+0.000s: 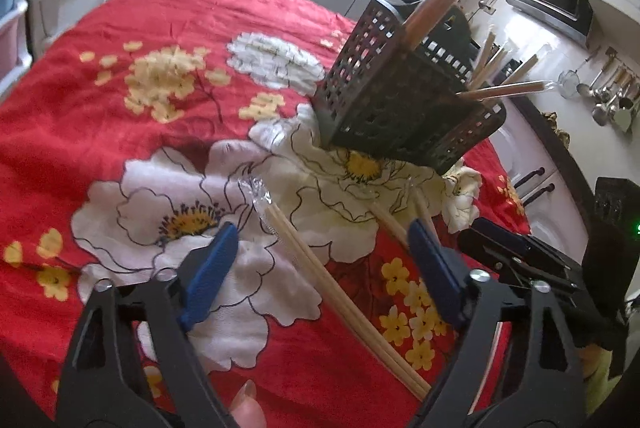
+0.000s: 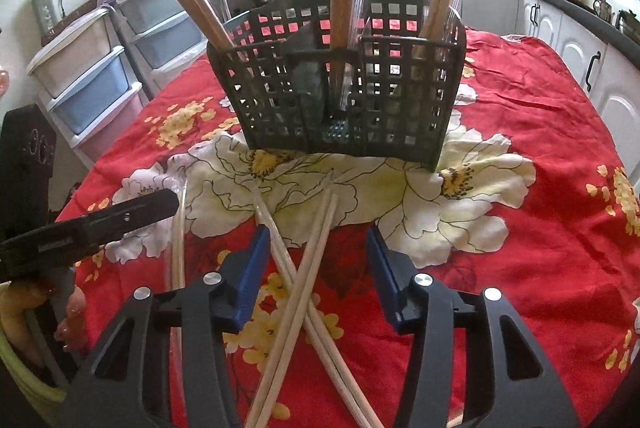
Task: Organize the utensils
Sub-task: 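Lower both open tools toward the remaining chopsticks on the cloth, then close the left tool on a wrapped chopstick while the right tool grasps another chopstick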
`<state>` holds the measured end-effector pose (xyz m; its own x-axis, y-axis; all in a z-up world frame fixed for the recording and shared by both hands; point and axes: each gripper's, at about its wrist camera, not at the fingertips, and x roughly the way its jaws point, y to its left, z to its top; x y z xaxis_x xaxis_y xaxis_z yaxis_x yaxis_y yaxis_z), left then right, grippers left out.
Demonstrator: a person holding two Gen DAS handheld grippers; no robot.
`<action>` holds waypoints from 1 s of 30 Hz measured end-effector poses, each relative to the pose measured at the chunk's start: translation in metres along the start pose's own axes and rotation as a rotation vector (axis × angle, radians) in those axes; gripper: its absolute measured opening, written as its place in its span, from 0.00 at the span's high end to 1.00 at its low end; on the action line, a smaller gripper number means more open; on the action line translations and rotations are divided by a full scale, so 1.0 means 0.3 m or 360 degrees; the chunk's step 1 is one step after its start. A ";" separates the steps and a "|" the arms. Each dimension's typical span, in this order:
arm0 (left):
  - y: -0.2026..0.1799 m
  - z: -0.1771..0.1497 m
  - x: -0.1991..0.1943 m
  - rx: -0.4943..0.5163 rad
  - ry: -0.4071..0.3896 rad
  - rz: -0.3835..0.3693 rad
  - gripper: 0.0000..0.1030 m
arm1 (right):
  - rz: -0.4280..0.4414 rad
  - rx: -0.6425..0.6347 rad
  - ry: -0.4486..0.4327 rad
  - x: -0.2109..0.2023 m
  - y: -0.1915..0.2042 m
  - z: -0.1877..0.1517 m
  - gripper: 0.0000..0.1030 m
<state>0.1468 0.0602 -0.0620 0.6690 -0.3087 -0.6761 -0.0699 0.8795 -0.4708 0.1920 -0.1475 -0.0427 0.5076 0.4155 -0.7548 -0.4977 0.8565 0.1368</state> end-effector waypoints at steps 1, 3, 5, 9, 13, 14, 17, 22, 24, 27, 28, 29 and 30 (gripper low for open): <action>0.005 0.001 0.007 -0.0016 0.0011 -0.0003 0.34 | -0.0001 0.0002 0.0006 0.004 -0.001 0.003 0.54; 0.014 0.006 0.024 -0.0047 0.0036 -0.0021 0.36 | 0.0002 0.0009 0.0021 0.015 -0.005 0.010 0.54; 0.027 0.010 0.042 -0.0086 0.0059 -0.0033 0.41 | 0.0014 0.0026 0.0047 0.031 -0.011 0.017 0.56; 0.033 0.019 0.065 -0.0098 0.0081 -0.0016 0.45 | 0.0047 0.0075 0.0103 0.063 -0.027 0.032 0.60; 0.037 0.023 0.080 -0.0086 0.0096 0.0002 0.53 | 0.0078 0.0137 0.0171 0.107 -0.046 0.049 0.67; 0.040 0.024 0.084 -0.0086 0.0099 0.0006 0.57 | 0.0087 0.0154 0.0192 0.119 -0.051 0.053 0.69; 0.052 0.029 0.090 -0.0080 0.0104 0.0017 0.64 | 0.0109 0.0201 0.0234 0.146 -0.066 0.057 0.73; 0.065 0.034 0.094 -0.0090 0.0107 0.0009 0.69 | 0.0101 0.0212 0.0251 0.160 -0.075 0.059 0.78; 0.063 0.034 0.096 -0.0082 0.0105 0.0012 0.69 | 0.0097 0.0209 0.0252 0.166 -0.073 0.060 0.79; 0.060 0.033 0.097 -0.0065 0.0105 0.0023 0.70 | 0.0086 0.0216 0.0245 0.166 -0.076 0.060 0.84; 0.060 0.033 0.099 -0.0065 0.0104 0.0025 0.71 | 0.0087 0.0223 0.0242 0.166 -0.077 0.060 0.85; 0.064 0.033 0.099 -0.0068 0.0102 0.0025 0.73 | 0.0086 0.0229 0.0237 0.165 -0.078 0.061 0.87; 0.068 0.033 0.099 -0.0072 0.0100 0.0025 0.74 | 0.0088 0.0232 0.0234 0.165 -0.079 0.062 0.88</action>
<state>0.1725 0.0725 -0.0861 0.6196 -0.3185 -0.7174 -0.1146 0.8675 -0.4841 0.2421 -0.1414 -0.0713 0.3687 0.4231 -0.8277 -0.4095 0.8733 0.2640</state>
